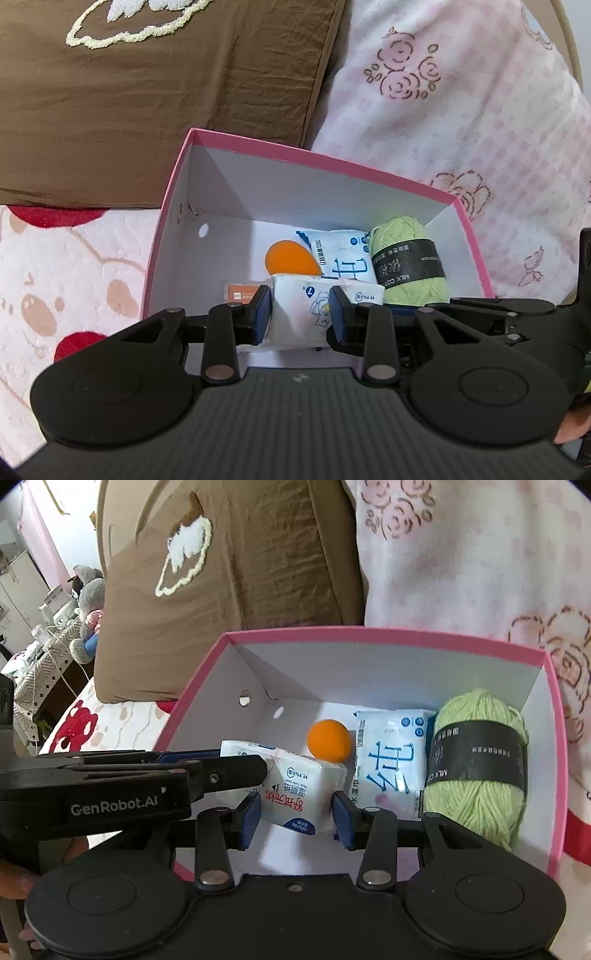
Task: Organize objects
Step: 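Lower the white packet into the pink box beside the orange sponge, then open both tools to release the white packet and withdraw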
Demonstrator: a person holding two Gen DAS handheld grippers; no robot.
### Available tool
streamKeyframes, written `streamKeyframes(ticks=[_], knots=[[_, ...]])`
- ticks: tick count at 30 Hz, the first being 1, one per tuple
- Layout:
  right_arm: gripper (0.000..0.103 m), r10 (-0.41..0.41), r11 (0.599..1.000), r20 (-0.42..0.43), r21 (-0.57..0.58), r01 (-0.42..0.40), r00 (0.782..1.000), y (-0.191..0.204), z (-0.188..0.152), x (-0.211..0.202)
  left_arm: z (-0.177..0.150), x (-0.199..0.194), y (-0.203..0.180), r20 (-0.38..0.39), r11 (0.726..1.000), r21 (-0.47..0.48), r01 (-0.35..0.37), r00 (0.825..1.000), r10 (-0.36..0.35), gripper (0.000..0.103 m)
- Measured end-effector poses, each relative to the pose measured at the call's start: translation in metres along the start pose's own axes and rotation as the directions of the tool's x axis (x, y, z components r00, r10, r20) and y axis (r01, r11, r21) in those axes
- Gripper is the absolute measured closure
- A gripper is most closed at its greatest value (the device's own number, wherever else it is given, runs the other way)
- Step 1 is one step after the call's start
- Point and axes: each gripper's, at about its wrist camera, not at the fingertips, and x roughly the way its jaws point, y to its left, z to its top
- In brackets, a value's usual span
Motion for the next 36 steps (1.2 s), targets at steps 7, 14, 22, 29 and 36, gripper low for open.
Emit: streamKeyframes(ticks=[7, 14, 22, 29, 36], knots=[[0.055, -0.004, 1.0, -0.026, -0.015, 0.003, 1.0, -0.005, -0.004, 0.019, -0.003, 0.009, 0.0, 0.005, 0.999, 0.016, -0.041, 0.999, 0.041, 0.072], [0.055, -0.018, 1.0, -0.026, 0.006, 0.018, 1.0, -0.01, -0.006, 0.032, -0.005, 0.013, 0.002, 0.024, 0.998, -0.009, -0.057, 0.998, 0.058, 0.072], [0.055, -0.05, 0.998, 0.028, -0.039, 0.051, 0.998, -0.007, -0.008, 0.034, -0.008, 0.006, -0.005, 0.059, 0.996, 0.018, -0.082, 0.995, 0.081, 0.071], [0.055, -0.058, 0.992, 0.089, -0.109, 0.068, 0.994, 0.004, -0.021, 0.011, -0.007, -0.009, -0.009, 0.049, 0.997, 0.024, -0.075, 0.996, 0.074, 0.071], [0.054, -0.046, 0.988, 0.102, -0.144, 0.06, 0.994, 0.017, -0.03, -0.013, -0.01, -0.024, -0.015, -0.007, 0.994, 0.04, -0.1, 0.995, 0.1, 0.07]])
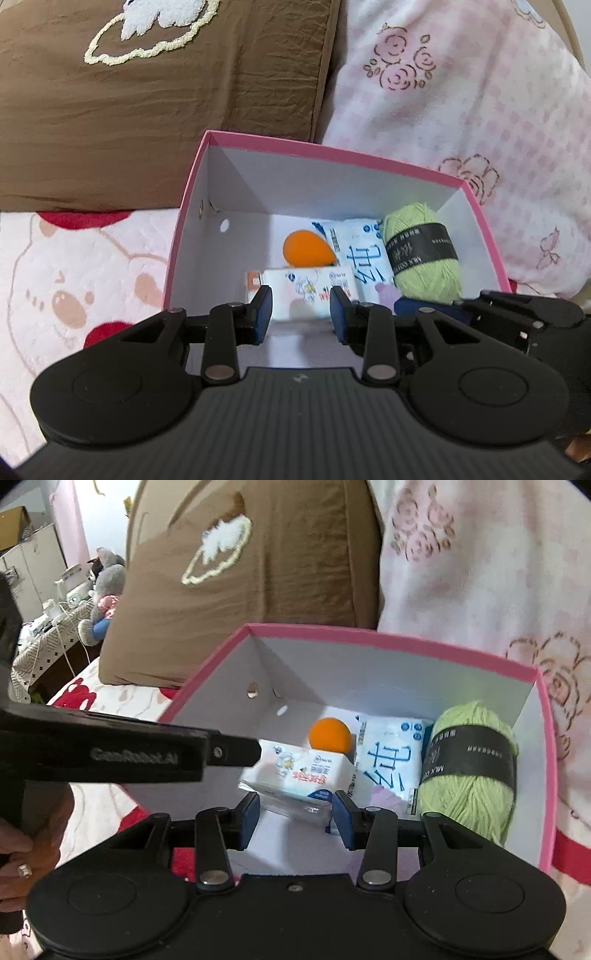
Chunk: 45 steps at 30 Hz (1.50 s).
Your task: Organize objects
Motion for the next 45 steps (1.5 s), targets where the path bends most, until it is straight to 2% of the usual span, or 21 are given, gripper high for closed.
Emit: streamKeyframes(ticks=[8, 12, 16, 23, 32, 36, 41, 45], knots=[[0.047, -0.039, 0.999, 0.065, -0.024, 0.04, 0.997, 0.018, -0.005, -0.035, -0.003, -0.035, -0.006, -0.03, 1.0, 0.02, 0.02, 0.999, -0.019, 0.069], [0.042, -0.047, 0.998, 0.096, -0.031, 0.05, 0.994, 0.026, -0.008, -0.056, -0.004, -0.058, -0.013, -0.019, 0.999, 0.04, 0.018, 1.0, -0.017, 0.067], [0.041, -0.064, 0.996, 0.108, -0.047, 0.07, 0.992, 0.035, -0.013, -0.073, -0.006, -0.08, -0.015, -0.013, 0.999, 0.033, -0.006, 1.0, 0.006, 0.061], [0.035, -0.108, 0.993, 0.152, -0.035, 0.115, 0.982, 0.049, -0.022, -0.107, -0.02, -0.111, -0.024, -0.012, 0.998, 0.043, -0.048, 0.999, 0.049, 0.041], [0.03, -0.161, 0.987, 0.162, 0.016, 0.16, 0.974, 0.056, -0.031, -0.146, -0.033, -0.137, -0.041, -0.019, 0.995, 0.069, -0.072, 0.997, 0.073, 0.031], [0.028, -0.185, 0.983, 0.165, 0.026, 0.183, 0.969, 0.06, -0.036, -0.158, -0.04, -0.146, -0.041, -0.019, 0.996, 0.054, -0.069, 0.997, 0.07, 0.03], [0.028, -0.2, 0.98, 0.156, 0.046, 0.195, 0.967, 0.06, -0.043, -0.166, -0.047, -0.155, -0.047, -0.005, 0.991, 0.079, -0.106, 0.994, 0.106, 0.028], [0.027, -0.215, 0.976, 0.139, 0.06, 0.208, 0.967, 0.061, -0.048, -0.17, -0.052, -0.163, -0.053, 0.016, 0.991, 0.103, -0.086, 0.996, 0.085, 0.023]])
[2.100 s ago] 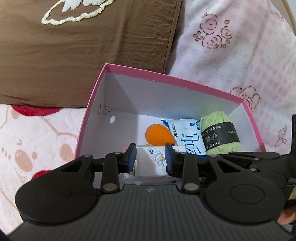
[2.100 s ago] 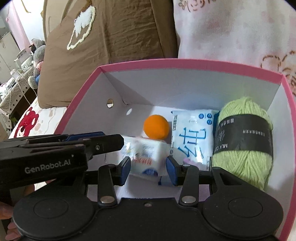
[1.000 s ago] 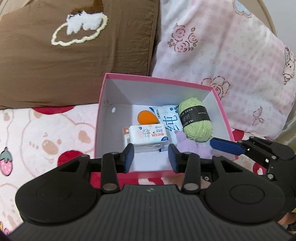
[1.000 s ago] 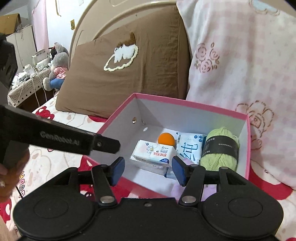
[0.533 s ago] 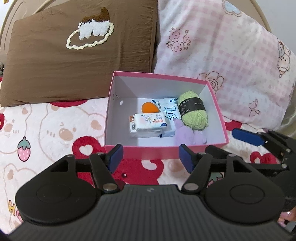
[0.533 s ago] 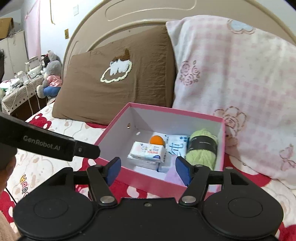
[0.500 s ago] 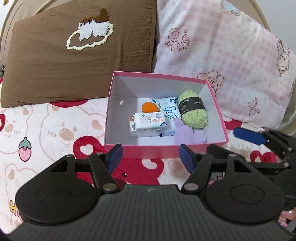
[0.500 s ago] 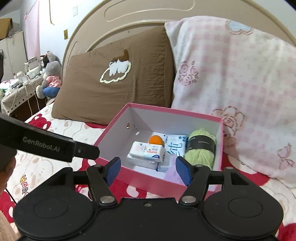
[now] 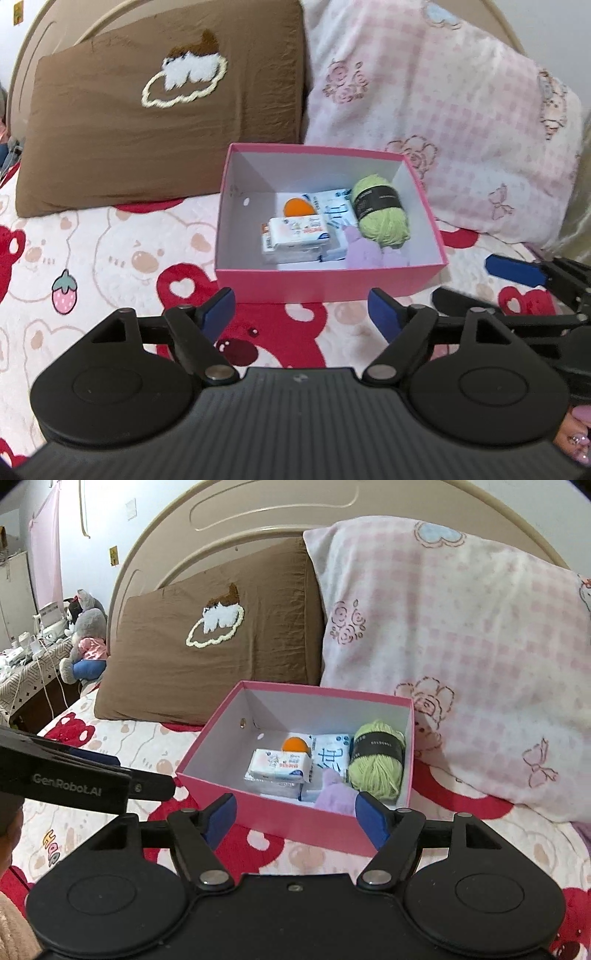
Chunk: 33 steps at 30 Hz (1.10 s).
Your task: Organize objects
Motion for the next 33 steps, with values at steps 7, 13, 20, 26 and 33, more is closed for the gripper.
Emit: streamKeyframes(ticks=[7, 13, 20, 26, 33], knots=[[0.027, -0.04, 0.996, -0.015, -0.082, 0.038, 0.999, 0.012, -0.008, -0.013, -0.009, -0.017, -0.01, 0.024, 0.999, 0.029, -0.038, 0.999, 0.037, 0.012], [0.008, -0.048, 0.999, -0.012, -0.01, 0.048, 0.999, 0.002, -0.011, -0.023, -0.025, -0.021, -0.007, 0.009, 0.997, 0.036, -0.066, 0.998, 0.066, 0.002], [0.002, -0.044, 0.997, -0.053, 0.062, 0.047, 0.998, -0.011, -0.022, -0.021, -0.035, -0.016, -0.016, -0.031, 0.993, 0.074, -0.094, 0.995, 0.096, 0.0], [0.0, -0.059, 0.995, -0.106, 0.079, 0.067, 0.993, -0.015, -0.03, -0.015, -0.045, -0.012, -0.02, -0.051, 0.994, 0.057, -0.098, 0.994, 0.101, 0.0], [0.0, -0.09, 0.986, -0.119, 0.129, 0.105, 0.989, -0.022, -0.036, -0.018, -0.052, -0.012, -0.01, -0.057, 0.987, 0.027, -0.158, 0.986, 0.159, 0.0]])
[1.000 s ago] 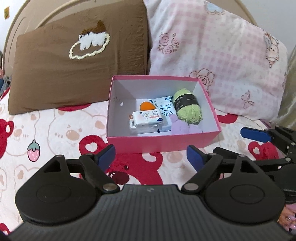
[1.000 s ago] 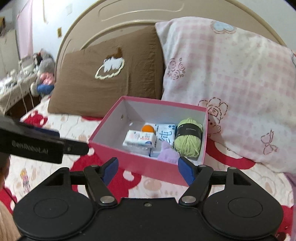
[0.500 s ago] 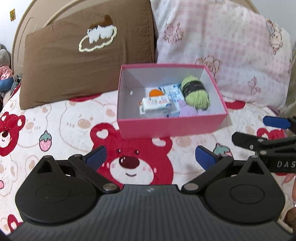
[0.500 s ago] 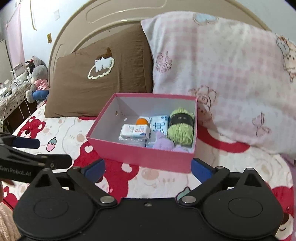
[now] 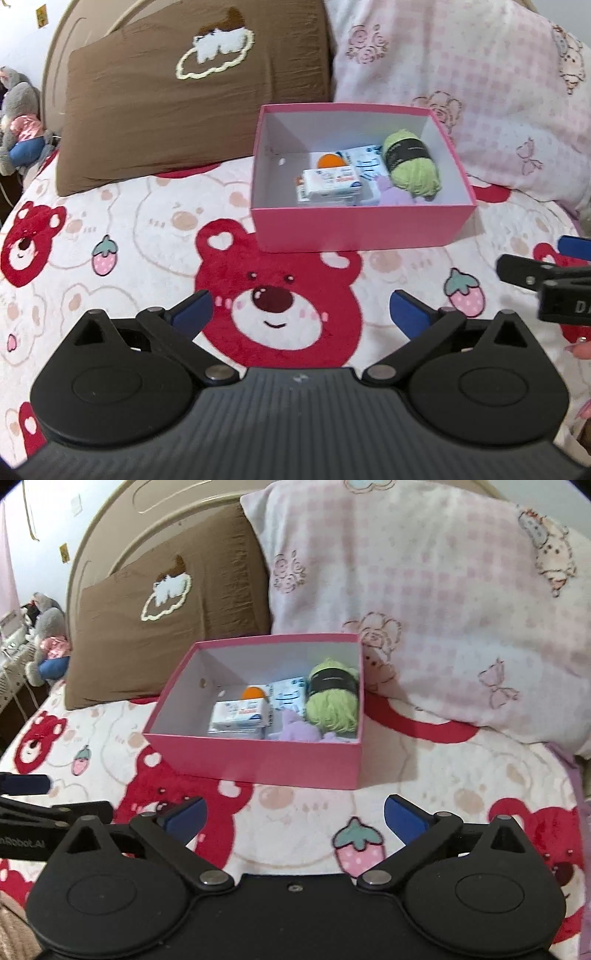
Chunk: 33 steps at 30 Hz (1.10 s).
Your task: Organize objects
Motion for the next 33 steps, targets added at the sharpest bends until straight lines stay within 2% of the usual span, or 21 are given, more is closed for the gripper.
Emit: streamKeyframes(ticks=[6, 10, 16, 20, 24, 29, 33], knots=[[0.0, 0.018, 1.0, -0.025, 0.017, -0.018, 1.0, -0.001, -0.005, 0.002, -0.003, 0.0, 0.008, 0.018, 0.999, 0.026, -0.043, 0.999, 0.043, 0.0], [0.0, -0.026, 1.0, -0.023, -0.016, 0.025, 0.999, 0.005, -0.007, 0.002, -0.004, 0.005, 0.013, -0.012, 0.999, 0.009, -0.036, 0.999, 0.036, 0.0], [0.0, -0.029, 1.0, 0.002, -0.013, 0.029, 1.0, 0.004, -0.005, -0.002, -0.006, 0.014, 0.011, -0.05, 1.0, 0.015, -0.027, 0.998, 0.028, 0.0], [0.0, -0.011, 1.0, 0.028, 0.003, 0.011, 1.0, -0.001, -0.005, -0.006, -0.006, 0.013, 0.008, -0.053, 0.999, 0.018, -0.034, 0.998, 0.035, 0.0], [0.0, -0.042, 0.999, 0.047, -0.029, 0.044, 0.998, -0.001, -0.007, -0.015, -0.009, 0.01, 0.009, -0.057, 0.999, 0.027, -0.035, 0.998, 0.036, 0.0], [0.0, -0.019, 0.999, 0.018, -0.029, 0.02, 1.0, -0.001, -0.008, -0.018, -0.008, 0.008, 0.01, -0.054, 0.999, 0.022, -0.041, 0.998, 0.042, 0.0], [0.0, -0.043, 0.998, 0.031, -0.041, 0.045, 0.999, 0.002, -0.007, -0.016, -0.005, 0.011, 0.014, -0.064, 0.999, 0.005, -0.035, 0.997, 0.035, 0.0]])
